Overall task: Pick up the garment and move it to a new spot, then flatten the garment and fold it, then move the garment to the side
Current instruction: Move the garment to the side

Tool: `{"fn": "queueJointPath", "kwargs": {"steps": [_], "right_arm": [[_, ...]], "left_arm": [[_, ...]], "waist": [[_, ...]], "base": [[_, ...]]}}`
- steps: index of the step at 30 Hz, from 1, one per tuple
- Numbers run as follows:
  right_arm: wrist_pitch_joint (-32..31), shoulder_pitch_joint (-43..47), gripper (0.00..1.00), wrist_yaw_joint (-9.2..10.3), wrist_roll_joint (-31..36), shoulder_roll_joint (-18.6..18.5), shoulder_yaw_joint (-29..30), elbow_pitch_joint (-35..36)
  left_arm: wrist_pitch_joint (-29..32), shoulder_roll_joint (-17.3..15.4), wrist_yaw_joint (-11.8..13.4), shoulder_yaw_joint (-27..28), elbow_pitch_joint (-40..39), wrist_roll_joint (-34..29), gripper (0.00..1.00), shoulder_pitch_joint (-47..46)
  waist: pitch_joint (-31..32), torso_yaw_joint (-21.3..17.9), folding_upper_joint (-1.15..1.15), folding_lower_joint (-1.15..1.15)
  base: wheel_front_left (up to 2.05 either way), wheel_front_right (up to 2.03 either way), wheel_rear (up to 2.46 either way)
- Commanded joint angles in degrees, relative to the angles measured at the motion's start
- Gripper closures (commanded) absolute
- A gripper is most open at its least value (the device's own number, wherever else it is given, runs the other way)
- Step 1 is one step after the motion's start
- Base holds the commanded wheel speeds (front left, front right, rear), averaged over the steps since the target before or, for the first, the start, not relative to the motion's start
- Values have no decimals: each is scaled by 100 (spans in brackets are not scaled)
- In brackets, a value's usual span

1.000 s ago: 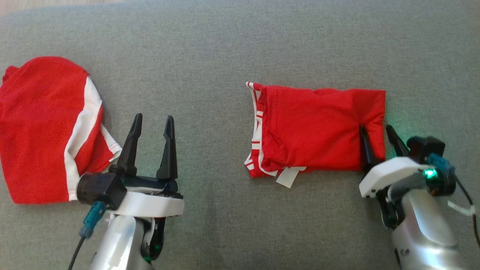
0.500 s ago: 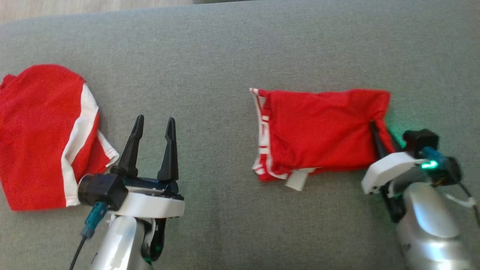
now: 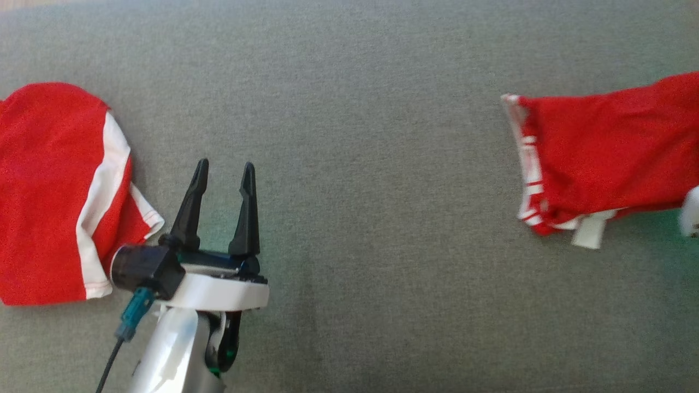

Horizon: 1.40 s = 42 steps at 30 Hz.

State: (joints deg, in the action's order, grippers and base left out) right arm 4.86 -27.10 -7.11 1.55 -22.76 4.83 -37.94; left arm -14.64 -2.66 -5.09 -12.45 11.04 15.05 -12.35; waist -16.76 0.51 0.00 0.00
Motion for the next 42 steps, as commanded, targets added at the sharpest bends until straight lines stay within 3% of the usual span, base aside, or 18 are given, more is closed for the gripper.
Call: {"fn": "queueJointPath", "kwargs": {"steps": [1,9,16,17,18,28,42], "right_arm": [[-18,-141,100,-37,27,-328,48,76],[6,-539,100,-37,323,-1065,859,-406],[77,-809,100,-37,689,-1095,1394,-715],[107,-857,58,-37,763,-1050,1454,-770],[128,-880,0,-37,778,-1005,1465,-790],[572,-954,0,-37,632,-416,1180,-559],[670,34,0,-37,-376,1113,16,1171]], "left_arm": [[-36,-21,-14,181,-185,-30,0,-245],[-36,-21,-34,153,-212,-18,0,-399],[-36,-21,-24,147,-200,-4,0,-439],[-36,-21,-20,146,-186,-3,0,-432],[-36,-21,-21,146,-177,-2,0,-429],[-36,-21,-17,240,-121,4,0,-343],[-36,-21,43,608,-354,2,0,135]], "waist": [[-102,61,0,0],[-361,194,0,0],[-392,207,0,0],[-374,196,0,0],[-360,191,0,0],[-38,83,0,0],[866,-108,0,0]], "base": [[0,0,0],[0,0,0],[0,0,0],[0,0,0],[0,0,0],[0,0,0],[0,0,0]]}}
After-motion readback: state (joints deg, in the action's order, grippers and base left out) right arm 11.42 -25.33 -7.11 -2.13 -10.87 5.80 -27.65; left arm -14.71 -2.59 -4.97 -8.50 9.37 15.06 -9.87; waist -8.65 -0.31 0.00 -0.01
